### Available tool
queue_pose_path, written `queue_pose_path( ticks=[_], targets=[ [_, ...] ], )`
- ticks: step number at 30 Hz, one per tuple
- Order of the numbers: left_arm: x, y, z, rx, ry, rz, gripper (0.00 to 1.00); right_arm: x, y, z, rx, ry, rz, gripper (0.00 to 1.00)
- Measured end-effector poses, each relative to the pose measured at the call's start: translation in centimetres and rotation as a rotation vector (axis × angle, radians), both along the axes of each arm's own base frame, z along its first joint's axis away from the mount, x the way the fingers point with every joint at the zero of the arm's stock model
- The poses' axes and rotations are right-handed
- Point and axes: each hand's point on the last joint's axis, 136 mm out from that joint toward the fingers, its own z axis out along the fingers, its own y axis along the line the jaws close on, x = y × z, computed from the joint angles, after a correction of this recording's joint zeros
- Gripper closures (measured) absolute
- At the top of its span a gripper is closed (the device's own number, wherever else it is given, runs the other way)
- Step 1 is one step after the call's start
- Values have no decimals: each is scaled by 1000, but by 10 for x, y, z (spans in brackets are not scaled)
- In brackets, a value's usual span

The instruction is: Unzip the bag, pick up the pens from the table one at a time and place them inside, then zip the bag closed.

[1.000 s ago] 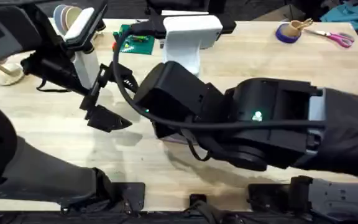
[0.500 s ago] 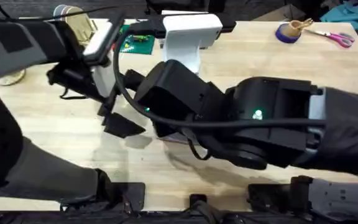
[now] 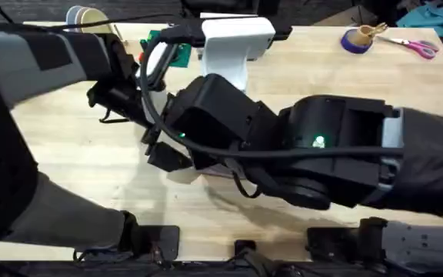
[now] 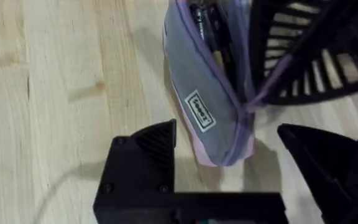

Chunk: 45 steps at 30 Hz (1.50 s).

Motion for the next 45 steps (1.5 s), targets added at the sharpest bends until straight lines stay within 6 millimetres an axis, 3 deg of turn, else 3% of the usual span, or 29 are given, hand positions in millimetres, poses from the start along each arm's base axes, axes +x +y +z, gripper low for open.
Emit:
queue_pose_path(
  ticks=[3, 4, 5, 8, 9, 10, 11, 18, 25, 33, 34, 35, 37, 45],
  targets=[
    [3, -4, -2, 9, 4, 8, 67, 0, 0, 0, 0, 0, 0, 970],
    [3, -4, -2, 12, 11, 13, 142, 0, 0, 0, 0, 0, 0, 970],
    [3, -5, -3, 14, 15, 16, 245, 0, 0, 0, 0, 0, 0, 970],
    [3, -5, -3, 19, 32, 28, 712, 0, 0, 0, 1, 0, 0, 970],
    [3, -5, -3, 20, 38, 30, 827, 0, 0, 0, 1, -1, 0, 970],
    [2, -5, -3, 21, 44, 33, 924, 1, 0, 0, 1, -1, -1, 970],
    [2, -5, -3, 21, 46, 34, 947, 1, 0, 0, 0, -1, -3, 970],
    [2, -5, -3, 24, 53, 39, 956, 4, -9, -4, -27, 11, -19, 970],
    [2, -6, -3, 20, 50, 38, 957, 15, -40, -13, -100, 58, -81, 971],
    [4, -8, -1, 6, 46, 42, 957, 22, -93, -16, -171, 149, -175, 970],
    [4, -8, -1, 5, 46, 42, 957, 23, -103, -18, -189, 166, -194, 970],
    [4, -8, -2, 6, 43, 41, 957, 26, -130, -23, -243, 208, -250, 970],
    [4, -8, -2, 6, 43, 42, 957, 31, -147, -25, -271, 230, -285, 970],
    [4, -10, -1, -1, 46, 41, 958, 52, -191, -31, -291, 280, -386, 970]
  ],
)
